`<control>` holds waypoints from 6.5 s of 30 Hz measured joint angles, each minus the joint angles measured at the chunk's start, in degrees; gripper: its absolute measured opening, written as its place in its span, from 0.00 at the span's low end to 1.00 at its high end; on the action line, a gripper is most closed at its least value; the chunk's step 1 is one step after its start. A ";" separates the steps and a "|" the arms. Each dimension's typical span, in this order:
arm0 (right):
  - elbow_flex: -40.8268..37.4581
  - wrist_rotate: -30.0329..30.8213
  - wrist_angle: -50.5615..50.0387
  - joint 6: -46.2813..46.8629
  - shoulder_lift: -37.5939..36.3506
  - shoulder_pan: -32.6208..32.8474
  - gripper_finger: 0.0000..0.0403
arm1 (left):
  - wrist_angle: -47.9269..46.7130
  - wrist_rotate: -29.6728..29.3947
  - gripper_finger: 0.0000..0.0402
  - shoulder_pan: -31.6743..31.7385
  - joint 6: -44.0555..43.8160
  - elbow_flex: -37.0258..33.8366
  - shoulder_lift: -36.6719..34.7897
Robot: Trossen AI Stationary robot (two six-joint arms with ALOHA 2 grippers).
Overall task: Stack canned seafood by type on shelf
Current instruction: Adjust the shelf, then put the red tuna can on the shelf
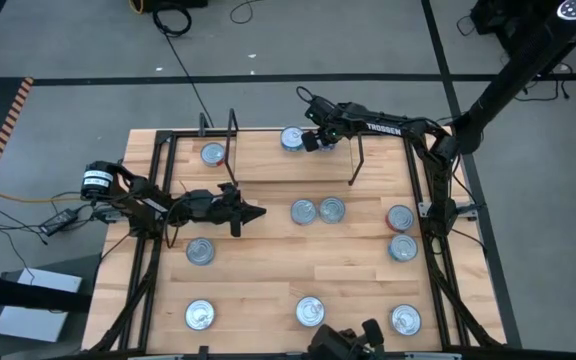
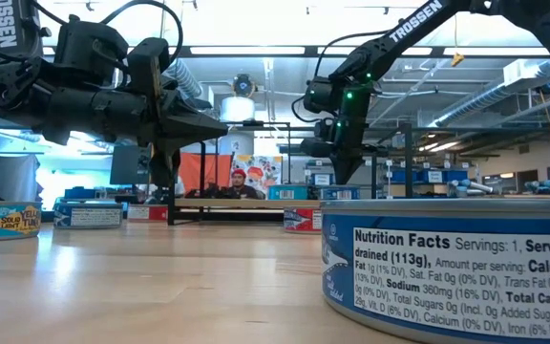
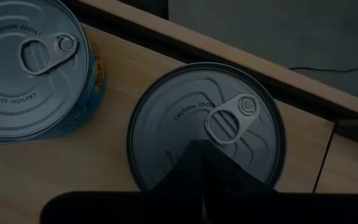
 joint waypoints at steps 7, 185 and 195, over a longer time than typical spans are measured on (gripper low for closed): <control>0.16 -0.07 0.18 0.64 -0.04 0.28 0.01 | 0.00 0.00 0.00 0.00 0.00 0.00 0.00; -35.69 -12.14 39.91 -22.55 -49.53 27.65 0.01 | -86.07 14.12 0.00 -34.62 -32.20 21.79 -12.87; -35.69 -10.90 42.25 -24.17 -49.51 27.65 0.01 | -77.75 4.36 0.00 -19.33 -31.16 21.79 -8.25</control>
